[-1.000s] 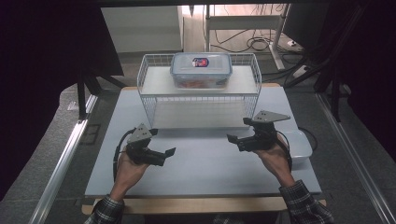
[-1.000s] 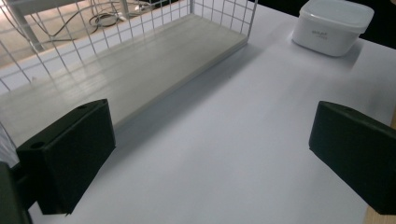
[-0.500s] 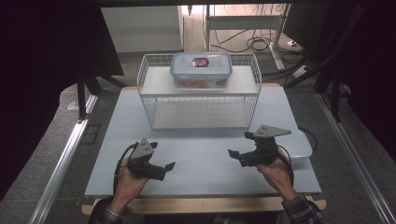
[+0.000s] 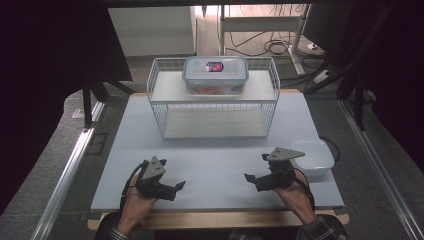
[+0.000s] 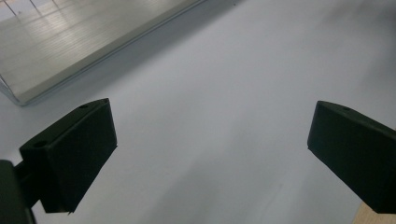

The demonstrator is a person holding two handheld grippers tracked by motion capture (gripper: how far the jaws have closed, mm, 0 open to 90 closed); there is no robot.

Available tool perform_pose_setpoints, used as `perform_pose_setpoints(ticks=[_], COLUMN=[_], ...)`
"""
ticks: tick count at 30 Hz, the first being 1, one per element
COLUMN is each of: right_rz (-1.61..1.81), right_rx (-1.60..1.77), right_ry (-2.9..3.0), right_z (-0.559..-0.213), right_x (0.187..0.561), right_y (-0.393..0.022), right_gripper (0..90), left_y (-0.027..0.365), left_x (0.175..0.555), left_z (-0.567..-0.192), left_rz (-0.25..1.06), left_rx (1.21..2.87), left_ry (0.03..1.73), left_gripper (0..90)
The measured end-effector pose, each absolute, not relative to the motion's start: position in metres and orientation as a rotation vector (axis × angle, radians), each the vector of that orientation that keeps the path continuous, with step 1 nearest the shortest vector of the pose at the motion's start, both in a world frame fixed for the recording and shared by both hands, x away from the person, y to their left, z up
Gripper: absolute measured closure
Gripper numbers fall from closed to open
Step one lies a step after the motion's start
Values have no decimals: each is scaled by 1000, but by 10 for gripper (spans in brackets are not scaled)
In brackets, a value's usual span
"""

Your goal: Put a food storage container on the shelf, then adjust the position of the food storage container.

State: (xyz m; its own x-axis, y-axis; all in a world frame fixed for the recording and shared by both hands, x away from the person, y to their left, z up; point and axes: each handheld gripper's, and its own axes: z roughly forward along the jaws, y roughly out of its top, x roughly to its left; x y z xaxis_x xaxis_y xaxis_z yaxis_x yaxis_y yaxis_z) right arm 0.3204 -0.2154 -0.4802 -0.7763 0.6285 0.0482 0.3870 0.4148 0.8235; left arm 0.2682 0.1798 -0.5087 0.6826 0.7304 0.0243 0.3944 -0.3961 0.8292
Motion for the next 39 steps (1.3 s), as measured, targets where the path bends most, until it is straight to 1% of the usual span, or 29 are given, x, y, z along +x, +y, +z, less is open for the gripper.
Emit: perform_pose_setpoints(ticks=[8, 9, 10, 12, 14, 20, 24, 26, 28, 30, 39], right_rz=[1218, 1211, 1198, 1186, 1193, 1083, 1031, 999, 974, 954, 871], right_rx=[1032, 1035, 1040, 1059, 1098, 1160, 1198, 1220, 1252, 1279, 1399], right_ry=[2344, 2343, 2330, 2324, 2292, 2212, 2145, 2107, 2076, 2045, 1921], right_z=[-474, -472, -470, -465, -460, -456, -453, -452, -452, -451, -454], right_x=[329, 330, 330, 331, 334, 343, 348, 351, 354, 355, 360], right_y=[-224, -227, -230, -236, -247, -281, -303, -316, -330, -342, -382], right_gripper=[10, 14, 43, 118, 213, 541, 732, 814, 872, 893, 895], left_y=[184, 184, 184, 185, 185, 185, 185, 185, 185, 185, 183], left_x=[270, 270, 270, 270, 270, 271, 271, 271, 271, 271, 271], left_z=[-510, -510, -510, -510, -510, -512, -511, -512, -512, -512, -513], left_rz=[480, 479, 479, 477, 478, 477, 481, 480, 482, 479, 486], left_rx=[2011, 2010, 2008, 2005, 2005, 2015, 2014, 2015, 2017, 2015, 2027], left_ry=[882, 883, 883, 885, 885, 884, 882, 883, 883, 884, 887], left_gripper=[14, 15, 15, 18, 20, 22, 26, 26, 28, 29, 34])
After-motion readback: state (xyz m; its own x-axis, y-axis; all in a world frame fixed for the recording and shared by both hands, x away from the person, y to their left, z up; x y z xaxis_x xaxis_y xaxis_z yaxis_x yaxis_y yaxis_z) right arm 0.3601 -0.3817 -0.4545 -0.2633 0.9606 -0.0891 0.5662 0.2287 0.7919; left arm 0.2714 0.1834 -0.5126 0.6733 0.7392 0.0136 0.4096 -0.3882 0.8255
